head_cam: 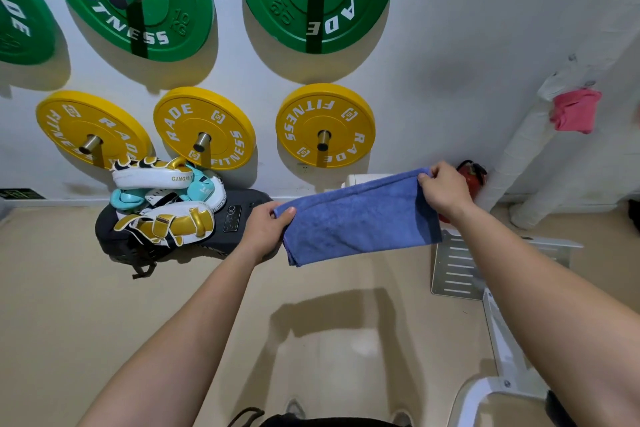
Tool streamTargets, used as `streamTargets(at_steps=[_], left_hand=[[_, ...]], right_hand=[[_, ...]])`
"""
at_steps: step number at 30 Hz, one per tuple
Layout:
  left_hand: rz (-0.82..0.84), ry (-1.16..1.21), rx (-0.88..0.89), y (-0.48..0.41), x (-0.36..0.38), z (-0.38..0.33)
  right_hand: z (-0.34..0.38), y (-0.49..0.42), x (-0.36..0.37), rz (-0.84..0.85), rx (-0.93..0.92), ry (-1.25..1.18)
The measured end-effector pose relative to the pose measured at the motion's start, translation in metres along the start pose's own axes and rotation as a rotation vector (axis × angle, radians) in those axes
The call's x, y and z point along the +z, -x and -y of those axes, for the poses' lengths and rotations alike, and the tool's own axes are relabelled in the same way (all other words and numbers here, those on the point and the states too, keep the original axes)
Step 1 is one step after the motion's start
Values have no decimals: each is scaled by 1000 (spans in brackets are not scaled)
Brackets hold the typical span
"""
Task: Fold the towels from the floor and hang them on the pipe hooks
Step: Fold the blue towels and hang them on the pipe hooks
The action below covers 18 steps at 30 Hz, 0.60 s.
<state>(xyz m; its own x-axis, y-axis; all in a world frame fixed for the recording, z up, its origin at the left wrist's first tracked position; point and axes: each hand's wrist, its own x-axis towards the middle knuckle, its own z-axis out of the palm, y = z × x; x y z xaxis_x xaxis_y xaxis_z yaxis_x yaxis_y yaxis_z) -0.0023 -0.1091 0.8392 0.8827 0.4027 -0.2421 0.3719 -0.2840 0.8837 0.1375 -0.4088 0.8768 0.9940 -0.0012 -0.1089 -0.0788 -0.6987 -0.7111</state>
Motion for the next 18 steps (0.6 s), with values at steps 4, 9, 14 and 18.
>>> streamTargets(at_steps=[4, 9, 14, 18], left_hand=[[-165, -47, -53, -5, 22, 0], [-89, 35, -79, 1, 56, -8], [34, 41, 7, 6, 77, -14], [97, -27, 65, 9, 78, -21]], right_hand=[[6, 14, 16, 63, 114, -177], [15, 43, 48, 276, 96, -323], [20, 59, 79, 361, -51, -227], [18, 61, 89, 312, -92, -204]])
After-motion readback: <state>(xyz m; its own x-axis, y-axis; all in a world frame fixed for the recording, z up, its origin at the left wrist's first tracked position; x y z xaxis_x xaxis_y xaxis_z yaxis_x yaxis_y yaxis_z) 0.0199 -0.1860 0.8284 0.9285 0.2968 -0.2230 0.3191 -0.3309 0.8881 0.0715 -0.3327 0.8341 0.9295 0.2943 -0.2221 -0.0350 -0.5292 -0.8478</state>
